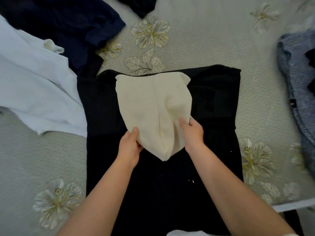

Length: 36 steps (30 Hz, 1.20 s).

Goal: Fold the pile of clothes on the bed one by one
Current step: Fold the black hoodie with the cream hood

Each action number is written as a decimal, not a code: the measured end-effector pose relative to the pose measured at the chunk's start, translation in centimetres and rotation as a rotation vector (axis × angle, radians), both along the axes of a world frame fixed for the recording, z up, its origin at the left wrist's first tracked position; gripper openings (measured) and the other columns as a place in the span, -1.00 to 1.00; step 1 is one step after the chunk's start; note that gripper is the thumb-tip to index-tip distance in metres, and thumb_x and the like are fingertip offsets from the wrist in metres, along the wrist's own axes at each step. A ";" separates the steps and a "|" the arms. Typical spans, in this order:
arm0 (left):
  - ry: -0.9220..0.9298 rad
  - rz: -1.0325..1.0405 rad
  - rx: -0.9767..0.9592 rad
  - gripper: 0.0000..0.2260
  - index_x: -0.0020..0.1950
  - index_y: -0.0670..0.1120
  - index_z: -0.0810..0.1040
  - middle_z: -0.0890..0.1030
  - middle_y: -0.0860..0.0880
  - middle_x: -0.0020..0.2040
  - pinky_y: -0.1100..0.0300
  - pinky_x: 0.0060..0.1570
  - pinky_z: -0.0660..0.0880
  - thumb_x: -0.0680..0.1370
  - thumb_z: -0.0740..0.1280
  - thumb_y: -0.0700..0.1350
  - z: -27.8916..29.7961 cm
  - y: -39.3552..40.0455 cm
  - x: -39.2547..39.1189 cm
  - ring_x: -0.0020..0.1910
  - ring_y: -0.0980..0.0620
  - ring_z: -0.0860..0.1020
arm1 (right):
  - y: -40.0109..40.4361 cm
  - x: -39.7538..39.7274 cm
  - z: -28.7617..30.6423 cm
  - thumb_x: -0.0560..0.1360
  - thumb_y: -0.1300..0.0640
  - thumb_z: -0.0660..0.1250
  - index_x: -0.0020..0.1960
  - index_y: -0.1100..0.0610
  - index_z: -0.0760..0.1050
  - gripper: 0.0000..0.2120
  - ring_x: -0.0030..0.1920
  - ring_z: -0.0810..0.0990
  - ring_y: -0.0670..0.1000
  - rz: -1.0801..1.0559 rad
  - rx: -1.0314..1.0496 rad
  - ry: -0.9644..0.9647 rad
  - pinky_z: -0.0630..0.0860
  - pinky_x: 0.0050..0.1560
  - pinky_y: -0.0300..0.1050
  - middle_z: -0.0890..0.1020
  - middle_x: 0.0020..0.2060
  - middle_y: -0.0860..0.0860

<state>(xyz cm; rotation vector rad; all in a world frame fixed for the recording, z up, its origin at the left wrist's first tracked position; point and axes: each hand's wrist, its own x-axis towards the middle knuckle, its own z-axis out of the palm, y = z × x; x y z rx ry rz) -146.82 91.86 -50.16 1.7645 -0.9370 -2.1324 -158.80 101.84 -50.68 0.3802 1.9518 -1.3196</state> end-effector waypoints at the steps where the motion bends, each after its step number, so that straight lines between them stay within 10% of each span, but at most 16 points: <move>1: -0.033 0.037 -0.092 -0.84 -0.03 0.03 0.48 0.57 0.06 -0.03 0.23 -0.15 0.48 0.62 0.12 -0.11 0.5 -0.1 -0.1 -0.05 0.11 0.54 | 0.2 -0.3 0.8 0.56 0.17 0.21 -0.21 0.06 0.47 -0.82 -0.15 0.56 -0.01 -0.128 -0.151 -0.049 0.53 -0.12 -0.13 0.58 -0.23 -0.03; 6: -0.332 0.050 -0.836 -0.91 -0.05 -0.12 0.28 0.39 0.09 -0.26 0.49 -0.35 0.34 0.58 0.18 -0.15 3.1 -0.7 0.8 -0.32 0.37 0.41 | 3.2 -1.4 3.5 0.55 0.29 0.14 -0.14 0.15 0.39 -0.87 -0.22 0.65 -0.09 -0.323 -0.711 -0.172 0.59 -0.22 -0.20 0.68 -0.28 -0.04; 10: -0.415 -0.124 -0.680 -0.87 0.06 -0.16 0.29 0.49 0.01 -0.15 0.36 -0.27 0.32 0.57 0.21 -0.18 1.1 2.4 3.4 -0.22 0.10 0.45 | 5.2 1.3 0.7 0.52 0.45 0.13 -0.11 0.17 0.37 -0.80 -0.19 0.54 0.02 -0.272 -0.339 -0.161 0.48 -0.14 -0.16 0.58 -0.20 0.11; 14: -0.670 -0.462 -0.535 -0.54 0.35 -0.24 0.25 0.46 -0.25 0.18 0.06 0.08 0.37 0.51 0.31 -0.20 -1.6 4.6 6.3 0.16 -0.18 0.44 | 6.4 3.8 -2.1 0.50 0.36 0.20 0.38 0.17 0.23 -0.53 0.08 0.51 0.12 0.373 0.255 0.216 0.41 0.02 -0.15 0.48 0.17 0.16; 20: -0.507 -0.867 -1.279 -0.65 0.12 -0.38 0.51 0.50 -0.39 0.14 -0.20 0.17 0.27 0.42 0.32 -0.19 -1.1 5.7 5.3 0.14 -0.39 0.47 | 6.0 4.1 -1.6 0.25 0.49 0.31 0.25 0.25 0.47 -0.43 0.23 0.41 0.40 0.862 0.478 1.055 0.17 0.23 0.33 0.43 0.25 0.35; 23: -0.510 -1.322 -1.067 -0.40 0.43 -0.23 0.22 0.13 -0.21 0.48 0.04 0.39 -0.15 0.53 0.13 0.13 -2.7 6.7 5.3 0.48 -0.16 -0.03 | 6.4 3.5 -2.6 0.48 0.13 0.24 0.38 0.12 0.34 -0.53 0.42 0.18 0.27 1.215 0.476 0.987 -0.01 0.33 0.31 0.25 0.42 0.21; 25: -0.657 -1.548 -0.981 -0.31 0.50 -0.10 -0.18 -0.28 -0.04 0.49 0.10 0.31 -0.44 0.54 0.01 0.25 -5.4 7.4 6.1 0.34 -0.01 -0.48 | 7.3 2.8 -4.4 0.59 -0.05 0.05 0.49 -0.03 -0.02 -0.48 0.49 -0.18 0.11 1.412 0.548 0.831 -0.22 0.40 0.23 -0.09 0.51 0.05; 28: -0.732 -1.553 -0.979 -0.28 0.45 -0.07 -0.32 -0.46 0.05 0.34 0.08 0.29 -0.48 0.52 -0.03 0.30 -7.5 7.9 6.1 0.21 -0.01 -0.60 | 7.9 2.5 -6.6 0.60 -0.09 -0.03 0.49 -0.08 -0.19 -0.46 0.47 -0.32 0.05 1.469 0.551 0.801 -0.32 0.39 0.17 -0.25 0.49 -0.01; 32: -0.638 -1.530 -1.018 -0.27 0.49 -0.10 -0.18 -0.35 0.01 0.42 0.09 0.33 -0.40 0.51 0.04 0.27 -7.4 7.7 6.6 0.40 0.02 -0.39 | 7.8 2.3 -6.4 0.60 -0.05 -0.01 0.50 -0.06 -0.15 -0.47 0.47 -0.30 0.06 1.488 0.511 0.801 -0.30 0.40 0.16 -0.23 0.49 0.01; 36: -0.342 -1.346 -1.187 -0.29 0.40 -0.30 0.23 0.25 -0.29 0.41 -0.05 0.36 0.01 0.53 -0.06 0.26 -4.9 7.7 9.2 0.40 -0.13 0.03 | 9.5 3.1 -4.7 0.58 0.12 0.11 0.49 0.12 0.08 -0.50 0.49 -0.07 0.13 1.336 0.372 0.859 -0.16 0.41 0.18 0.05 0.49 0.10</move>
